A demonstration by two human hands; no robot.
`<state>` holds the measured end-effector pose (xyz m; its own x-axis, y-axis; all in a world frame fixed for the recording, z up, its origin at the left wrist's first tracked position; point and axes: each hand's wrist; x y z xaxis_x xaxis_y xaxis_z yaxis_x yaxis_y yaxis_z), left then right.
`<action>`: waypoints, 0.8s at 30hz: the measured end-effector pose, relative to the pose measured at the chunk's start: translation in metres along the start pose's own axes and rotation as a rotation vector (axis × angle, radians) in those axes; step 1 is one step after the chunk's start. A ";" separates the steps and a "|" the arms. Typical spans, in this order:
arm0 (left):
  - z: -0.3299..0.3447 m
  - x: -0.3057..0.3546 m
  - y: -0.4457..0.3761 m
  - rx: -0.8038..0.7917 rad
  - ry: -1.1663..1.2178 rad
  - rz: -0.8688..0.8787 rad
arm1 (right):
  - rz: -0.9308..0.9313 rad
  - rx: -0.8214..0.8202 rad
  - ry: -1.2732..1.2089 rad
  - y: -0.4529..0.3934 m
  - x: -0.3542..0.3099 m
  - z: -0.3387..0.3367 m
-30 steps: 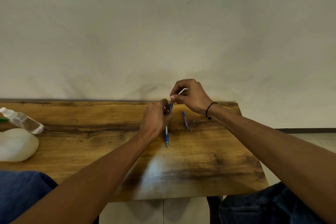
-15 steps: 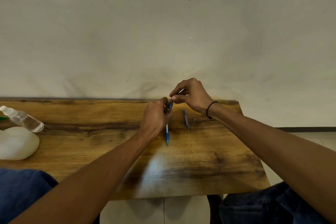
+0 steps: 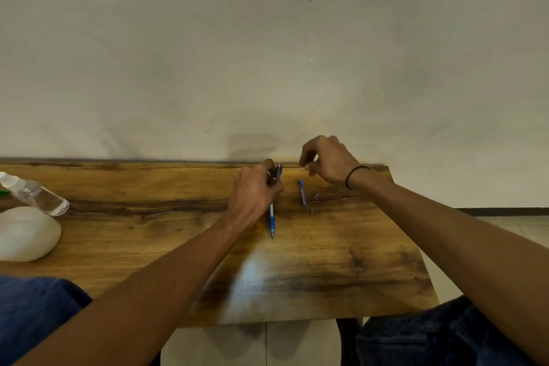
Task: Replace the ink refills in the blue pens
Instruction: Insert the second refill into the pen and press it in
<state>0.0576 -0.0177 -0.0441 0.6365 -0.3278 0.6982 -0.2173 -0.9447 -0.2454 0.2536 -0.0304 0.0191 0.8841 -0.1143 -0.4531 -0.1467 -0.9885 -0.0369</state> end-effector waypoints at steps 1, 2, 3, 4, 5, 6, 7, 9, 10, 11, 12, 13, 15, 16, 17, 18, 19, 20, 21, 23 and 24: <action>0.000 0.000 0.000 0.004 0.002 0.011 | 0.011 -0.037 0.097 0.002 0.008 0.001; -0.001 0.001 0.001 0.009 0.001 0.019 | 0.027 -0.074 0.158 0.004 0.016 0.003; -0.001 0.001 0.001 0.011 0.003 0.021 | 0.040 -0.107 0.193 0.007 0.021 0.005; -0.001 0.000 0.001 0.010 0.009 0.021 | 0.046 -0.135 0.220 0.010 0.025 0.009; -0.001 0.000 0.001 0.008 0.016 0.020 | 0.045 -0.158 0.250 0.013 0.028 0.013; -0.001 0.001 0.002 0.005 0.018 0.018 | 0.040 -0.179 0.284 0.014 0.030 0.017; -0.001 0.001 0.002 0.002 0.015 0.017 | 0.030 -0.193 0.318 0.016 0.032 0.022; 0.000 0.002 0.002 0.000 0.005 0.016 | 0.004 -0.210 0.355 0.018 0.037 0.031; 0.000 0.002 0.002 -0.001 0.002 0.014 | -0.005 -0.218 0.362 0.018 0.038 0.034; 0.000 0.001 0.002 -0.002 -0.002 0.013 | -0.009 -0.224 0.366 0.019 0.039 0.037; 0.000 0.001 0.001 -0.004 -0.006 0.015 | -0.012 -0.229 0.367 0.019 0.040 0.039; 0.000 0.000 0.001 -0.003 -0.010 0.016 | -0.015 -0.236 0.367 0.019 0.040 0.040; 0.000 0.000 0.000 0.006 -0.010 0.016 | -0.027 -0.248 0.375 0.018 0.038 0.042; 0.000 0.000 0.000 0.008 -0.008 0.016 | -0.035 -0.249 0.383 0.019 0.038 0.042; 0.000 0.000 0.000 0.008 -0.006 0.018 | -0.044 -0.249 0.393 0.019 0.038 0.042; 0.000 0.000 0.001 0.007 -0.005 0.019 | -0.052 -0.247 0.402 0.020 0.037 0.042; -0.001 -0.001 0.000 0.004 -0.003 0.018 | -0.058 -0.244 0.408 0.020 0.037 0.041; -0.002 -0.001 0.000 0.000 -0.001 0.016 | -0.062 -0.241 0.407 0.021 0.036 0.041; -0.002 -0.002 0.000 -0.003 -0.001 0.014 | -0.064 -0.240 0.400 0.021 0.035 0.039; -0.002 -0.002 0.000 -0.004 0.000 0.012 | -0.065 -0.246 0.373 0.022 0.034 0.036; -0.002 -0.002 0.000 -0.004 0.000 0.012 | -0.061 -0.256 0.353 0.023 0.033 0.035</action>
<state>0.0552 -0.0168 -0.0437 0.6338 -0.3390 0.6953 -0.2275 -0.9408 -0.2513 0.2638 -0.0533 -0.0275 0.9917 -0.0381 -0.1230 -0.0145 -0.9822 0.1875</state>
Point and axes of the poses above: each hand's wrist, its own y-axis away from the middle knuckle, its own z-axis out of the palm, x = y × z, and after that the axes turned 12 degrees about x, right-handed
